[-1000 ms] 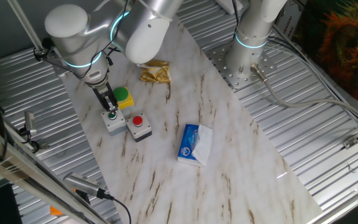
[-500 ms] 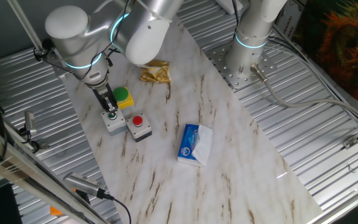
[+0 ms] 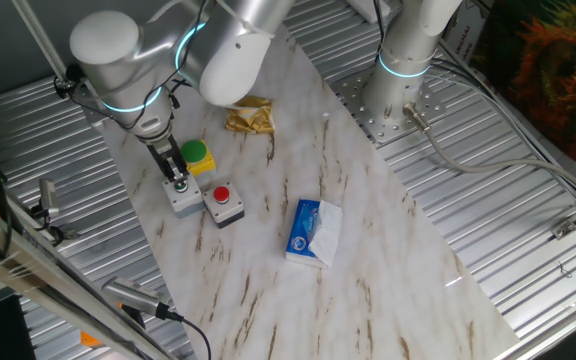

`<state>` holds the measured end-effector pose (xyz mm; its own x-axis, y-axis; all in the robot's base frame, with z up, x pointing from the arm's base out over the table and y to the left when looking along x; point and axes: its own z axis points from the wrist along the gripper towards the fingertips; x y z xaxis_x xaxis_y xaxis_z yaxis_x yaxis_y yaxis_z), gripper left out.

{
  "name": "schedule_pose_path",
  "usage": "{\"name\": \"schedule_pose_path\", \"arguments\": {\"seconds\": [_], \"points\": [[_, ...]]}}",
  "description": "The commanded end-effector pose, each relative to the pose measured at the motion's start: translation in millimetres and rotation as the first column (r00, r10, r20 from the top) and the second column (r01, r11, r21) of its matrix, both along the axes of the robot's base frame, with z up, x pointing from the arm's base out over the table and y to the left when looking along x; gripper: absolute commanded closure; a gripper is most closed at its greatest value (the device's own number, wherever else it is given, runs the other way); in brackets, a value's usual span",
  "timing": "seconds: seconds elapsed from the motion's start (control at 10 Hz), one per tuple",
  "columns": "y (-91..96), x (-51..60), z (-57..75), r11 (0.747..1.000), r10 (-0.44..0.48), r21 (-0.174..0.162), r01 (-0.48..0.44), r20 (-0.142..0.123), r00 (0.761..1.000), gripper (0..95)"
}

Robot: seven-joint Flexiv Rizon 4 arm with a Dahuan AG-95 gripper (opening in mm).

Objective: Press three buttons from left to right in sequence

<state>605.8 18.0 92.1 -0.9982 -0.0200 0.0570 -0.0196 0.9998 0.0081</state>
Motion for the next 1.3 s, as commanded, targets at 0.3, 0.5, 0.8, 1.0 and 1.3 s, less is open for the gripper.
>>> {"name": "schedule_pose_path", "arguments": {"seconds": [0.3,0.5,0.8,1.0,1.3], "points": [[-1.1,0.9,-1.8,1.000,0.004,-0.001,-0.004,-0.004,1.000,76.0],[-1.9,1.8,-1.3,1.000,0.004,0.005,-0.004,-0.006,1.000,76.0],[-2.1,3.3,-3.1,1.000,0.007,-0.001,-0.007,-0.006,1.000,76.0],[-2.4,3.6,-5.6,1.000,0.007,-0.001,-0.007,-0.001,1.000,76.0],[-2.4,4.1,-7.0,1.000,0.004,0.005,-0.004,0.010,1.000,76.0]]}}
